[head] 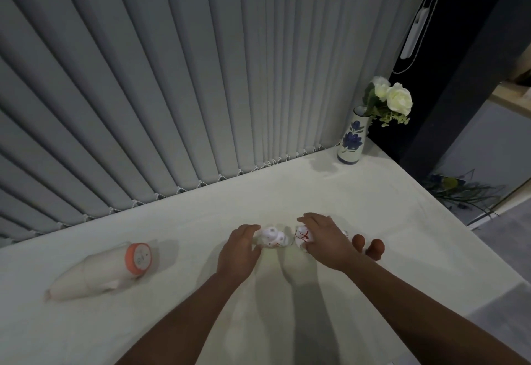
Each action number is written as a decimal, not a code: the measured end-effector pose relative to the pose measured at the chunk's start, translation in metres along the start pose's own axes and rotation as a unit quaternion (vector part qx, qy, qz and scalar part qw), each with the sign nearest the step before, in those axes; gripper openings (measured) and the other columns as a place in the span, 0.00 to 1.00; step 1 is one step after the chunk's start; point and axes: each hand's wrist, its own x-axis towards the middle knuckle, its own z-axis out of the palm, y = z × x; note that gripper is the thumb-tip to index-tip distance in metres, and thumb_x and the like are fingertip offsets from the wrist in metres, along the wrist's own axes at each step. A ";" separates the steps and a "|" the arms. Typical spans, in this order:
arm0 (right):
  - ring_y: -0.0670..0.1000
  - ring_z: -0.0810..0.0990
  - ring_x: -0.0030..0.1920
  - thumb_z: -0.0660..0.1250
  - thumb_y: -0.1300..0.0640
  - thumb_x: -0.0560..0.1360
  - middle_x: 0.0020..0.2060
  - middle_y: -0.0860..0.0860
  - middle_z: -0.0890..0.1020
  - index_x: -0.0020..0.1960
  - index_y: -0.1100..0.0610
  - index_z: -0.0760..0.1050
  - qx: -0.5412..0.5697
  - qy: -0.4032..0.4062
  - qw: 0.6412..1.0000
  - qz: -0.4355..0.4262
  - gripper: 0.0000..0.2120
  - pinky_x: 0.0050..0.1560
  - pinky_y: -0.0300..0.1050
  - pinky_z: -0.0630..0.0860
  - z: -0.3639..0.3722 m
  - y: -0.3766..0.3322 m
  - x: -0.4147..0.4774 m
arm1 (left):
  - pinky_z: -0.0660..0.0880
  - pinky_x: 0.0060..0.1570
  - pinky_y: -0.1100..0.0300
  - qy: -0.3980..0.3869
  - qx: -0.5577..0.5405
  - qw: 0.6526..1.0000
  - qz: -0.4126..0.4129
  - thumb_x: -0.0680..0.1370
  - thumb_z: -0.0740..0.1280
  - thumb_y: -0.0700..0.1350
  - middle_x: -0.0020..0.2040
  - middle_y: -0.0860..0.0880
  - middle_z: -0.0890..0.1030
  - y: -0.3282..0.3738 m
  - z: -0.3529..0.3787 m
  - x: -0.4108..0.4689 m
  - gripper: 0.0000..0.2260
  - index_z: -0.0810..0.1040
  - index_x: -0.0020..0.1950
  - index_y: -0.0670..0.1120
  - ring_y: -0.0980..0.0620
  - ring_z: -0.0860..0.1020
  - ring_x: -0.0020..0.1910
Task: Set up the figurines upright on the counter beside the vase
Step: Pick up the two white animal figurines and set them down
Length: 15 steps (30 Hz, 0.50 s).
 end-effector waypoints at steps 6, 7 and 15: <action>0.59 0.59 0.74 0.69 0.51 0.72 0.75 0.55 0.62 0.73 0.53 0.63 -0.054 0.062 0.996 -0.029 0.31 0.75 0.58 0.53 0.008 -0.034 -0.001 | 0.72 0.61 0.52 0.076 0.045 0.996 0.026 0.74 0.69 0.43 0.63 0.45 0.77 -0.029 -0.033 -0.019 0.18 0.74 0.64 0.45 0.44 0.73 0.63; 0.60 0.60 0.74 0.69 0.50 0.73 0.75 0.56 0.63 0.72 0.54 0.64 -0.057 0.071 0.995 -0.034 0.31 0.75 0.59 0.53 0.012 -0.044 -0.001 | 0.72 0.61 0.52 0.086 0.049 0.995 0.022 0.74 0.69 0.42 0.62 0.45 0.77 -0.036 -0.041 -0.023 0.18 0.74 0.64 0.45 0.44 0.73 0.63; 0.61 0.62 0.73 0.69 0.51 0.73 0.74 0.56 0.65 0.71 0.54 0.66 -0.036 0.079 0.993 -0.077 0.29 0.74 0.57 0.56 0.055 -0.142 0.011 | 0.61 0.66 0.48 0.161 0.134 0.978 -0.003 0.73 0.59 0.53 0.64 0.46 0.76 -0.103 -0.107 -0.070 0.20 0.71 0.63 0.49 0.45 0.73 0.64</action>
